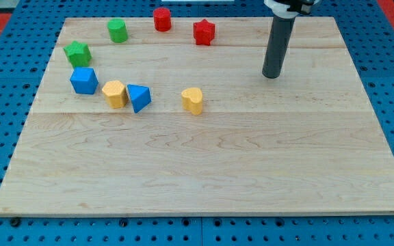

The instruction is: Move the red circle towards the left corner of the board

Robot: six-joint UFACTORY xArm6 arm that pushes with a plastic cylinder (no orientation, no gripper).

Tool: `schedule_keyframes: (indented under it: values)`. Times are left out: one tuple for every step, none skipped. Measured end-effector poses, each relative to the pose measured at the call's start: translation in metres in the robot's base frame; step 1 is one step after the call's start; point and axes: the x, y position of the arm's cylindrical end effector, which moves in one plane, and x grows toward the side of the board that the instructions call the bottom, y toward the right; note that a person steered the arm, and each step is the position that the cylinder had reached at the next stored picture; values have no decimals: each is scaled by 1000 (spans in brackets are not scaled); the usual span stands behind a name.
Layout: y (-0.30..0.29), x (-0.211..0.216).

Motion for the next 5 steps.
schedule_keyframes:
  values:
    - [8,0]
    - [38,0]
    - [136,-19]
    - [182,-97]
    - [140,-164]
